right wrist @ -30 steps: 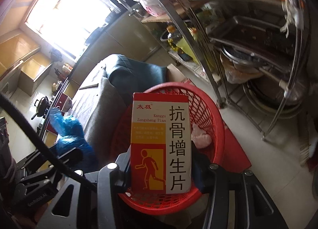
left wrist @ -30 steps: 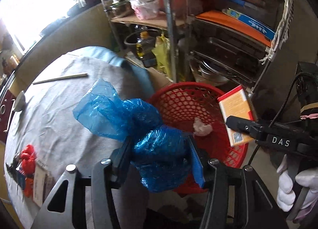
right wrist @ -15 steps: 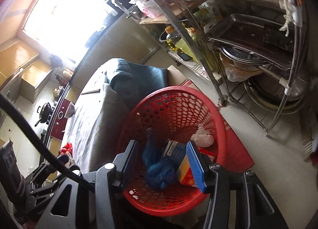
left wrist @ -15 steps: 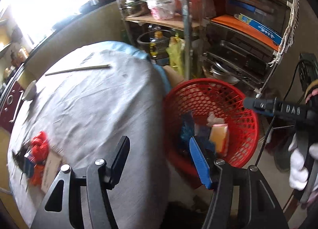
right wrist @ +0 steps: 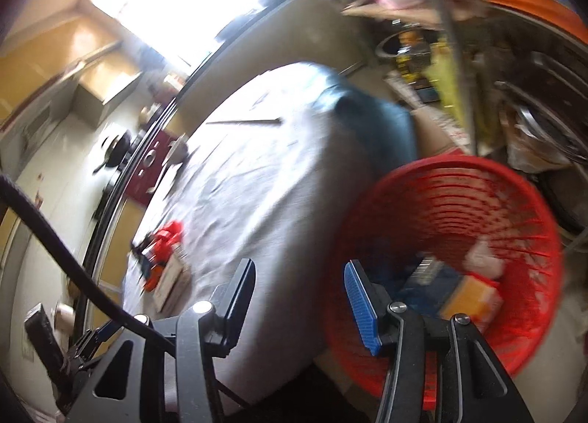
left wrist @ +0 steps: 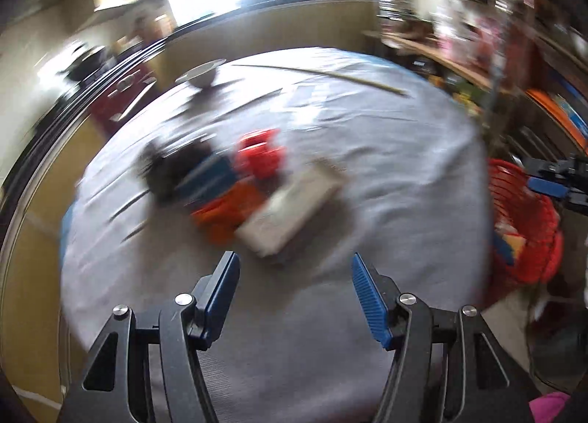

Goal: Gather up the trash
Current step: 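Grasp the clear plastic tray with the right tool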

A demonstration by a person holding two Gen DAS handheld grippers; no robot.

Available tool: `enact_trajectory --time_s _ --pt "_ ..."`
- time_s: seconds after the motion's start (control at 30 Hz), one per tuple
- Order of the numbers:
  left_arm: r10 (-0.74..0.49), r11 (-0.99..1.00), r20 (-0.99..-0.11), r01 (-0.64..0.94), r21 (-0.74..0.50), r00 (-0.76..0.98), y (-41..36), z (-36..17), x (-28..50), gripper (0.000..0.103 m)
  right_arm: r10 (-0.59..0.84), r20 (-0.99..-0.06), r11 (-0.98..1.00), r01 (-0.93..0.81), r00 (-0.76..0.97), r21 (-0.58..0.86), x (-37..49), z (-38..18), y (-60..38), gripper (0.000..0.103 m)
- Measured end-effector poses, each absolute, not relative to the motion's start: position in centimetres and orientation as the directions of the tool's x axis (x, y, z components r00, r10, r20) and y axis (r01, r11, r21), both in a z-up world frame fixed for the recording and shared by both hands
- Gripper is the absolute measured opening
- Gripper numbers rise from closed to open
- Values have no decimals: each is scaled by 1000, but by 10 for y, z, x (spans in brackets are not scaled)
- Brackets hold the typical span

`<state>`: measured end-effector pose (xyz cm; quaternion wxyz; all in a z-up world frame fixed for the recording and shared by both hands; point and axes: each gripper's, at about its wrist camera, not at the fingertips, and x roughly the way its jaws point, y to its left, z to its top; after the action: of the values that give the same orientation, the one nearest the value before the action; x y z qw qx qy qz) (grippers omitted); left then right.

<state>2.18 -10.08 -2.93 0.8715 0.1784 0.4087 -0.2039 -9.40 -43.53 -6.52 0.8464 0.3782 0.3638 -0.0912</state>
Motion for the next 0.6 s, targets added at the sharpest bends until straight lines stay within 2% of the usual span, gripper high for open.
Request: enact_trajectory --time_s 0.17,0.3,0.6 --pt "-145 922 -794 373 108 591 -47 -37 44 64 212 -695 758 333 687 561 -44 -55 -386 54" --pt "-130 941 -794 327 91 593 -20 -42 55 64 255 -705 799 266 662 539 -10 -49 -353 54" --pt "-237 911 -800 412 15 551 -37 -48 71 64 298 -709 822 206 640 531 49 -43 -327 55"
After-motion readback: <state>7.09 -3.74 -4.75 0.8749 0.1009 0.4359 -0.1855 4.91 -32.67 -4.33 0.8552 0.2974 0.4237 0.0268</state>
